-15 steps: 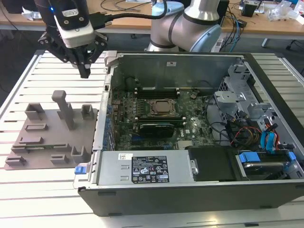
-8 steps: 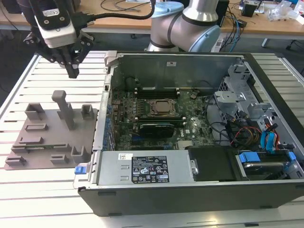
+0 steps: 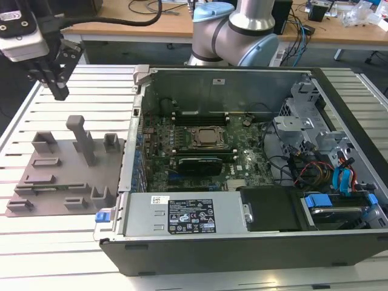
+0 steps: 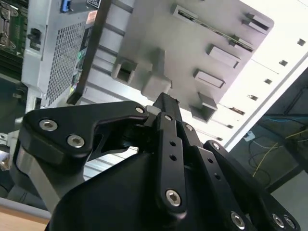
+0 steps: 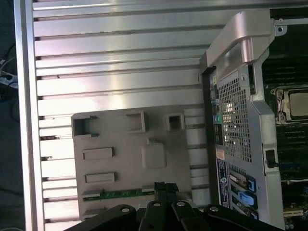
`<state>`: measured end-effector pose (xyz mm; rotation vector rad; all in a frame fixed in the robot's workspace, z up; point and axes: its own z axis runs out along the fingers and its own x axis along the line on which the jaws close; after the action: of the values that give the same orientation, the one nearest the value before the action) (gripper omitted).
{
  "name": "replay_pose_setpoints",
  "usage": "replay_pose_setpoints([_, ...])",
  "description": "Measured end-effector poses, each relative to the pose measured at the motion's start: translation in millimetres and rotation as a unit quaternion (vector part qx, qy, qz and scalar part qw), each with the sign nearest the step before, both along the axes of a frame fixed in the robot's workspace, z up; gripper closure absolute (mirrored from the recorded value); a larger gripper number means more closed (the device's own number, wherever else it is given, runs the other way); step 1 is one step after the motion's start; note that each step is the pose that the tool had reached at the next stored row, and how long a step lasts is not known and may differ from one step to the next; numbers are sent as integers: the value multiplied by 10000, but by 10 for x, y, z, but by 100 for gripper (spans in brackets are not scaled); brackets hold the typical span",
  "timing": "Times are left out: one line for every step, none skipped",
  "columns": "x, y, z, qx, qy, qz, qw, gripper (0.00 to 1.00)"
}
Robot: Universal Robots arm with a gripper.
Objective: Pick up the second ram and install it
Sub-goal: 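Reach for the second ram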
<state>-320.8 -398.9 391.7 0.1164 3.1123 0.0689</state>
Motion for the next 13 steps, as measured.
replay_pose_setpoints([-72,0,-1,0,0,-1,10000,90])
replay_pose_setpoints([-123,1,-2,0,0,-1,10000,90])
replay_pose_setpoints([-176,0,-3,0,0,0,10000,90])
replay_pose_setpoints([-232,0,-4,0,0,0,10000,90])
replay_pose_setpoints([-289,0,-5,0,0,0,10000,90])
replay_pose_setpoints([-368,0,-7,0,0,-1,10000,90])
replay_pose_setpoints([-396,0,-8,0,0,0,10000,90])
replay_pose_setpoints([-417,0,-8,0,0,-1,10000,90])
replay_pose_setpoints([-432,0,-8,0,0,-1,10000,90])
replay_pose_setpoints([-431,0,-8,0,0,0,10000,90])
replay_pose_setpoints([-431,0,-8,0,0,0,10000,90])
replay_pose_setpoints([-432,0,-8,0,0,0,10000,90])
replay_pose_setpoints([-433,0,-8,0,0,0,10000,90])
